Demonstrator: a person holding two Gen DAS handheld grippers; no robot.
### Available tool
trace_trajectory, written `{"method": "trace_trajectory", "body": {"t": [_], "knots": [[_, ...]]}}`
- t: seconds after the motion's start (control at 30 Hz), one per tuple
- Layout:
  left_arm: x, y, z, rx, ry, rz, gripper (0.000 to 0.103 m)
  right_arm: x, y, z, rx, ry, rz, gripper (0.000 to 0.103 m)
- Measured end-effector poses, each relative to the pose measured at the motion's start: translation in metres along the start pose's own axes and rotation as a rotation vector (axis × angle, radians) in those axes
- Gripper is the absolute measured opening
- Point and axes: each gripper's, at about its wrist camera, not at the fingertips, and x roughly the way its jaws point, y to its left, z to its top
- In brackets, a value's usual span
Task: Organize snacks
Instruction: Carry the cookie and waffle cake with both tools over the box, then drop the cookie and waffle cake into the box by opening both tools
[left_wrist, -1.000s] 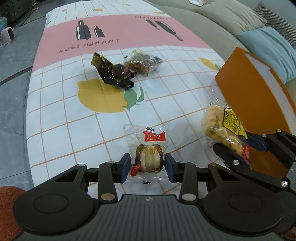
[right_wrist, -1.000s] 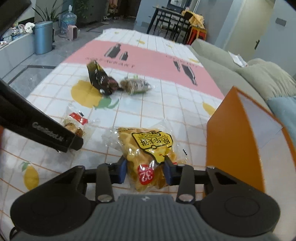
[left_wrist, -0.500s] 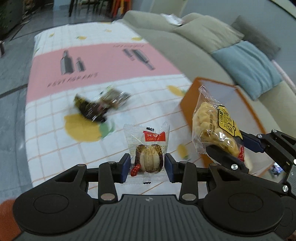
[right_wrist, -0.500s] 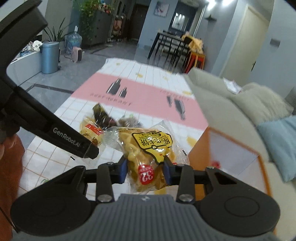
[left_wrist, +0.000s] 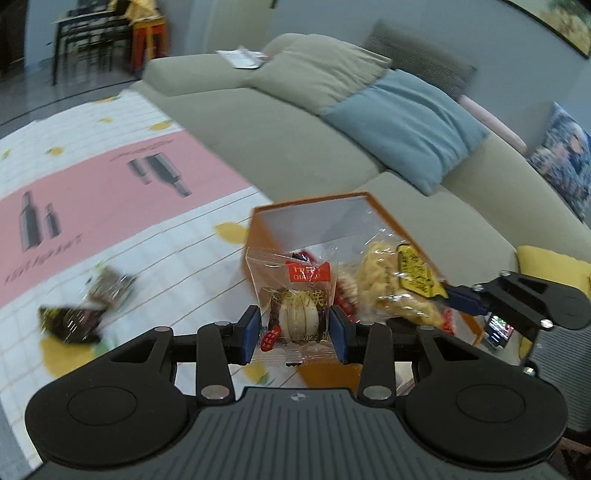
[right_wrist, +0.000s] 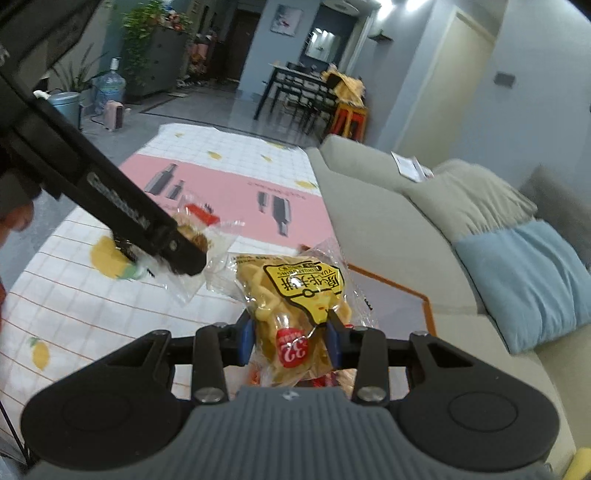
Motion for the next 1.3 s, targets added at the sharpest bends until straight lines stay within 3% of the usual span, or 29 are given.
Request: {"method": "trace_trajectory", "body": {"t": [0.37,0.67,1.03,1.3], "knots": [[0.062,-0.035,0.044,0.069,0.082,-0.024,0.045,0.074,-0.068,-0.014,0.122,0.096,-0.019,0.037],[0.114,-0.043,0.063,0.146,0.159,0.033,0.045,0.139,-0.099,-0.02,0.183,0.161,-0.001,0.037],[0.161,-0.038,0.074,0.209,0.236,0.11,0.045,0.183,-0.107,-0.031,0.252,0.219,0.056,0.039],[0.18,-0.038,0.07,0.255,0.291,0.153,0.045,0.19,-0.109,-0.034,0.236,0.239,0.042,0.045]]}}
